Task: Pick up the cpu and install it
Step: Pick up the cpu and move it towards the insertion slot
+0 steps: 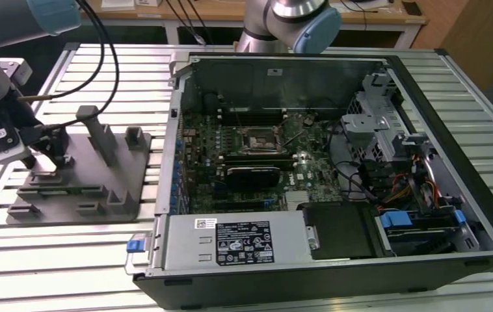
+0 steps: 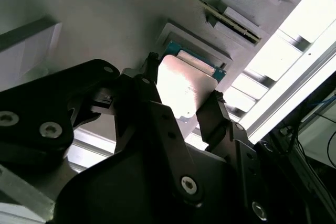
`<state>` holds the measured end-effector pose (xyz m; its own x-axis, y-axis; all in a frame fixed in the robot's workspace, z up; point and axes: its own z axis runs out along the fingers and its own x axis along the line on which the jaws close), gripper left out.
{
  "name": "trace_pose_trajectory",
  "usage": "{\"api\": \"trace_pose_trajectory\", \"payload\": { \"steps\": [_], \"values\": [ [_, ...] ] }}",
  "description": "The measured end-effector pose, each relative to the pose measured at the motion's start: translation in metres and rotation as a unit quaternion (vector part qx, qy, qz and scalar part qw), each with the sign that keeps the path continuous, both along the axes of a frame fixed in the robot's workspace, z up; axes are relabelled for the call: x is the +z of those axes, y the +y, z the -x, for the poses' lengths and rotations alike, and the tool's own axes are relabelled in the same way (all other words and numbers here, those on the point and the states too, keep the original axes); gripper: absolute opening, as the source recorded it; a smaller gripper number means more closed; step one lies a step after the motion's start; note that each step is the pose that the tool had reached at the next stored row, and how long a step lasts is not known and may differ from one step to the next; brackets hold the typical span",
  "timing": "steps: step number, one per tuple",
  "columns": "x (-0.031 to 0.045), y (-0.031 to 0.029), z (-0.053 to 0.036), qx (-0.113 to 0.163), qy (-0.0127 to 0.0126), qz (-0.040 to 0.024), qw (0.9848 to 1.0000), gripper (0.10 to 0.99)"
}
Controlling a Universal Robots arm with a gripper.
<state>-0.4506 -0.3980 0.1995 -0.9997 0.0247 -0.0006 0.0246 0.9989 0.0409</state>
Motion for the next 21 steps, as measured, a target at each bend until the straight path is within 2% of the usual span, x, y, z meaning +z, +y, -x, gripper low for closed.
{"api": "trace_pose_trajectory", "payload": {
  "steps": [21],
  "values": [
    [0.0242,0.0000,0.0000,0.000,0.0001,0.0000,1.0000,0.541]
  ]
}}
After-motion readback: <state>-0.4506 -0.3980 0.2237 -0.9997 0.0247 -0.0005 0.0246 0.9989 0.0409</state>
